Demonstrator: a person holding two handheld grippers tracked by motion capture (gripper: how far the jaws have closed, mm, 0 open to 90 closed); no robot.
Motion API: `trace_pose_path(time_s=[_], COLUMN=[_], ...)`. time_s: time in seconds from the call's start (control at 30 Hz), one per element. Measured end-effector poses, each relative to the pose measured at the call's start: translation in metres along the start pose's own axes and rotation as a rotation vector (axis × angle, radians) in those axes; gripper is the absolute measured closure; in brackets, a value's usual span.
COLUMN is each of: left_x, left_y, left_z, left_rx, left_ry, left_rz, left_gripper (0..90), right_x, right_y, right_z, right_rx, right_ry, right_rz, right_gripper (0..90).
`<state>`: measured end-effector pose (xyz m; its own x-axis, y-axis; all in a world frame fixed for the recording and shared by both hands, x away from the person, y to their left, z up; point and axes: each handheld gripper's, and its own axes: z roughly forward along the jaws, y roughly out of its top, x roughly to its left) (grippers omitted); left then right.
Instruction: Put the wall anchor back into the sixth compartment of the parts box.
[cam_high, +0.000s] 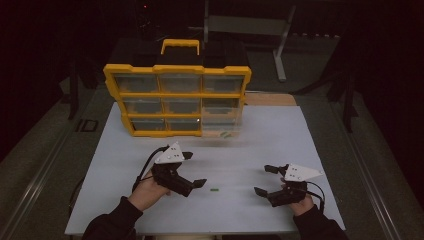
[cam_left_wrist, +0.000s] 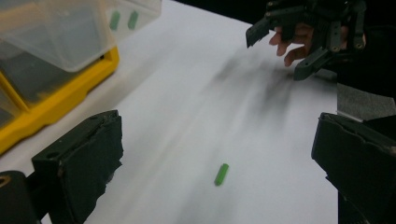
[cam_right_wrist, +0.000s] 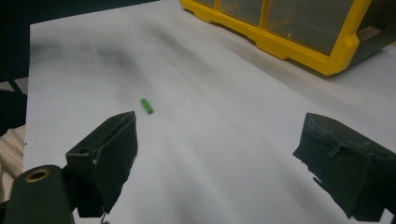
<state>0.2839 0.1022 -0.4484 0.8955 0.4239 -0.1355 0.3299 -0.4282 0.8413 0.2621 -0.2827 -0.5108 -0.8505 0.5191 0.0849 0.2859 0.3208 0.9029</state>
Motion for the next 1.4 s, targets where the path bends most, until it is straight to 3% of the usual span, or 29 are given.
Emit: trace_pose_path(time_s=[0.03,0.13,0.17,0.33,0.43,0.83,1.2,1.4], left_x=[0.0,-0.002,-0.004,-0.008,-0.007,-0.006,-0.004,-0.004], left_y=[-0.003,-0.006,-0.009,-0.015,-0.021,-0.031,-0.032,-0.033], left_z=[0.004,0.008,0.013,0.023,0.031,0.051,0.069,0.076], left_rx=[0.009,0.023,0.052,0.095,0.127,0.177,0.217,0.243], left_ry=[-0.019,-0.031,-0.037,-0.04,-0.056,-0.113,-0.121,-0.142], left_rz=[-0.028,-0.032,-0.026,-0.016,-0.03,0.008,0.068,0.082], left_gripper=[1.1,1.1,1.1,1.1,1.1,1.4,14.0,25.9], right_x=[0.0,0.0,0.0,0.0,0.0,0.0,0.0,0.0], right_y=[0.0,0.0,0.0,0.0,0.0,0.0,0.0,0.0], right_z=[0.0,0.0,0.0,0.0,0.0,0.0,0.0,0.0], right_rx=[0.0,-0.001,-0.002,0.0,0.001,0.002,0.002,0.0], right_ry=[0.0,0.0,-0.001,-0.002,0.0,-0.001,-0.001,0.0], right_rz=[0.0,-0.001,-0.001,0.0,0.0,-0.002,-0.002,0.0], right_gripper=[12.1,12.1,12.1,12.1,12.1,12.1,12.1,12.1])
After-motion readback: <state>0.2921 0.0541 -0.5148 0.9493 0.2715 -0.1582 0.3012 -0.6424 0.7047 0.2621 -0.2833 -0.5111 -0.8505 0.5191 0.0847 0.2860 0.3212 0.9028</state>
